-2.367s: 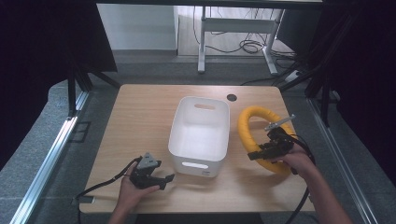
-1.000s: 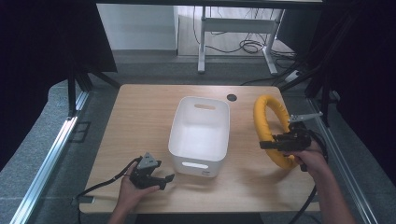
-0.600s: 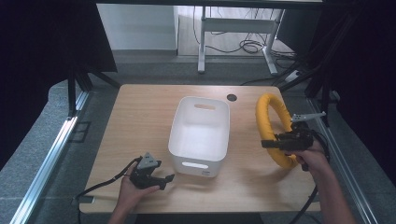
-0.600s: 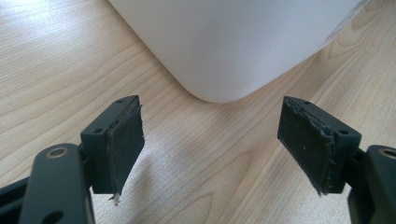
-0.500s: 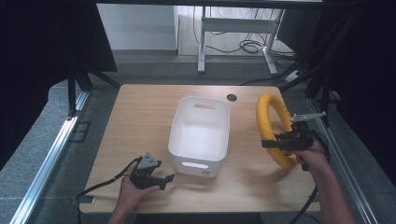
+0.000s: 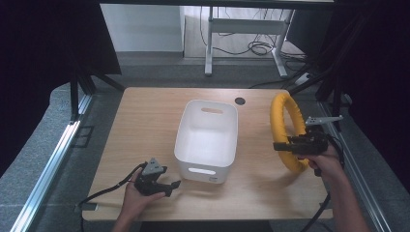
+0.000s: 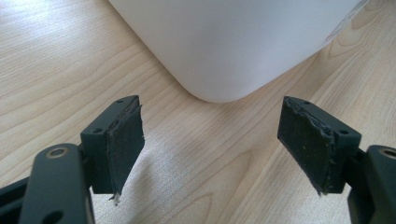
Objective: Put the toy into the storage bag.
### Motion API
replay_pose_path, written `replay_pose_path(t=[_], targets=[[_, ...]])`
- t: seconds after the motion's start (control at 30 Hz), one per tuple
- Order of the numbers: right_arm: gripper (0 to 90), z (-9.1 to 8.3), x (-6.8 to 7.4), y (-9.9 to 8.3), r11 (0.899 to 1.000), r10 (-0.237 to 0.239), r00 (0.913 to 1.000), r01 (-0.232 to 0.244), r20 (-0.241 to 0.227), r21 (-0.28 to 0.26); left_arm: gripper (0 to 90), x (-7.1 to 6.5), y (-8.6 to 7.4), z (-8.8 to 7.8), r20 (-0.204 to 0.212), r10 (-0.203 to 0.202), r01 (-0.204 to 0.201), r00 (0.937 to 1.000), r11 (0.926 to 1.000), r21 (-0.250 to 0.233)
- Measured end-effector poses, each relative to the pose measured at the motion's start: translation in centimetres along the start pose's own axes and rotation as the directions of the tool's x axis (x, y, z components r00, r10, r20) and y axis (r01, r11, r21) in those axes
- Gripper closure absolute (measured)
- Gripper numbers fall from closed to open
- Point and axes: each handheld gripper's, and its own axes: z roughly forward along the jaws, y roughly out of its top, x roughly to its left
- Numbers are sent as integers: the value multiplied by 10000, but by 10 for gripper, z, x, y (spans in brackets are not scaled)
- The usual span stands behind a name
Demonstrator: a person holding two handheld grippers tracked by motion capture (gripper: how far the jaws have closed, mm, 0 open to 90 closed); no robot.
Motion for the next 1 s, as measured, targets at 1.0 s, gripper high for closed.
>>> replay_pose_path(t=[1.0], targets=[[511, -4, 8, 11, 9909, 69, 9956, -194, -940, -1331, 226, 0, 0, -1, -16, 5, -5, 10000, 10000, -12]])
